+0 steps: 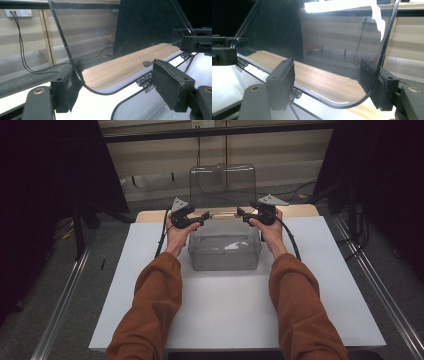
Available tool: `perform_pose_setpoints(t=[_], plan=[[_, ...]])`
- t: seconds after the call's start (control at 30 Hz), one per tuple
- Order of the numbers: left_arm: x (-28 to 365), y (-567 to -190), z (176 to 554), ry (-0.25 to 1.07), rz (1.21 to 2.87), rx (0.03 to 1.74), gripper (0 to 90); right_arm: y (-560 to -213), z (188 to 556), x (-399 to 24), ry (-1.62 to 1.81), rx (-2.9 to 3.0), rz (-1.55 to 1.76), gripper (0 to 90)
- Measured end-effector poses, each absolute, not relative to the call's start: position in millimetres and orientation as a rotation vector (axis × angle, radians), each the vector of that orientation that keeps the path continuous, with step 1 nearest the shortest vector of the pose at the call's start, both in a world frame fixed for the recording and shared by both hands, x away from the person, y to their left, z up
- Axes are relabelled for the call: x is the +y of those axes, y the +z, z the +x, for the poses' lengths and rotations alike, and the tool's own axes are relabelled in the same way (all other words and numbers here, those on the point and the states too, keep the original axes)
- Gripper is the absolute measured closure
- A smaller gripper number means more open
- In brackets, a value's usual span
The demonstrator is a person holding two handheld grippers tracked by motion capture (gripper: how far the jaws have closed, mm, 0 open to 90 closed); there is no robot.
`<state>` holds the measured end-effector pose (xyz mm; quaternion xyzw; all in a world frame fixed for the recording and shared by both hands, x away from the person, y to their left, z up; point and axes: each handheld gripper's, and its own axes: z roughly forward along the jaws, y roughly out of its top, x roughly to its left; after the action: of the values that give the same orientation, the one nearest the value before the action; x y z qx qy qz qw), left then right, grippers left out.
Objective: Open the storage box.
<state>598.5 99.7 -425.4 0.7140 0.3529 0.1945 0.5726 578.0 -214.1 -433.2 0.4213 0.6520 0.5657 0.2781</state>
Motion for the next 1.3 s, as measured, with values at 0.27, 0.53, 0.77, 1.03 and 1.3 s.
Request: perform_pose_setpoints(t=[0.27,0.53,0.77,1.03,1.3], plan=[[94,-435,597,0.447,1.801,0.835,17.5,-437,580,-217,1.559,1.721,1.276,19.1],[94,-434,597,0.419,1.777,0.854,18.3,-436,581,-216,1.54,1.722,1.272,19.7],[94,-434,596,0.42,1.783,0.852,18.0,-436,580,-215,1.542,1.714,1.305,19.5],[93,-437,596,0.409,1.786,0.862,17.8,-441,581,-217,1.589,1.673,1.383,15.5],[95,-437,597,0.347,1.795,0.909,18.5,-440,580,-215,1.552,1.665,1.363,13.9]])
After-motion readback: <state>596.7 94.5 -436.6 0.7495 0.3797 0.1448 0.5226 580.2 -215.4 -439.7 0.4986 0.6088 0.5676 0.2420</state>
